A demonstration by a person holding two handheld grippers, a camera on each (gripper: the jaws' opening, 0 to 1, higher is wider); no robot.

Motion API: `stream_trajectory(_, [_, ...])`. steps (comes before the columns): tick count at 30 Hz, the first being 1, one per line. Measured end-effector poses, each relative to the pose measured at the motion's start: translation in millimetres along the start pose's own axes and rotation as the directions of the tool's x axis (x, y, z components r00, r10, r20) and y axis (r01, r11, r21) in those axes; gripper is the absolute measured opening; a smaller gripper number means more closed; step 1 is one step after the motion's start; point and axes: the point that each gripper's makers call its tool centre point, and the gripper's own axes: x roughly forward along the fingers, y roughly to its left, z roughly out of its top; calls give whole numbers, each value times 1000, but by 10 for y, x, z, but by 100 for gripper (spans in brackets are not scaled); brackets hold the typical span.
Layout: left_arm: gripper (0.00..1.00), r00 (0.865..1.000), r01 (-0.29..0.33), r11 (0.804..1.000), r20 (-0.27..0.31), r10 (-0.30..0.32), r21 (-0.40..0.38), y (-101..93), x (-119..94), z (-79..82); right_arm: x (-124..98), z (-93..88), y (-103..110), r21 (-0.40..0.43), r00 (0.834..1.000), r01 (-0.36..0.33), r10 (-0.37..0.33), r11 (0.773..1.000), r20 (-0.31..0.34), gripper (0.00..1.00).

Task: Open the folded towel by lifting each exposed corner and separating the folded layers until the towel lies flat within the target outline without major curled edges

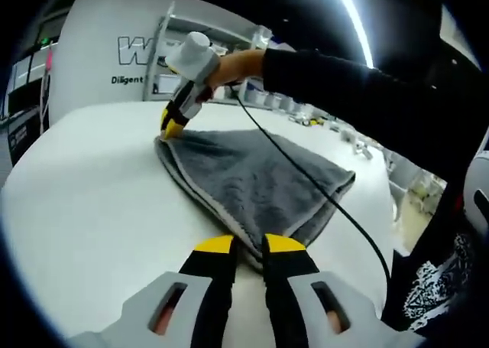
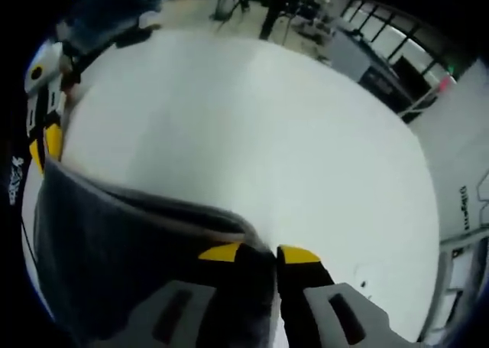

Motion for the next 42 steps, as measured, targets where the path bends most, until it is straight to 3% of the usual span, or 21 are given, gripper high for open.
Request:
stream_trajectory(7, [4, 1000, 2, 1000, -6, -2, 29, -29, 9, 13, 38, -6, 71, -6, 1000, -20, 20, 1000, -12, 7])
stream_trajectory(16, [5, 999, -36, 997, -1, 36, 72, -12, -11, 39, -38, 15, 38, -28, 1000, 0, 0, 1000, -9, 7])
stream_trajectory(20, [6, 997, -80, 988, -1, 81, 135, -8, -33, 65, -70, 22, 48, -56, 1000, 3, -4, 998, -2, 6])
stream_trajectory(31, [6, 993, -118, 970, 34, 113, 210, -48, -91, 173, -132, 43, 47, -61, 1000, 16, -15, 998, 15, 5])
stream_trajectory(42, [8, 991, -134, 963, 46, 127, 236, -29, -113, 196, -166, 66, 56, -63, 999, 23, -21, 998, 28, 4])
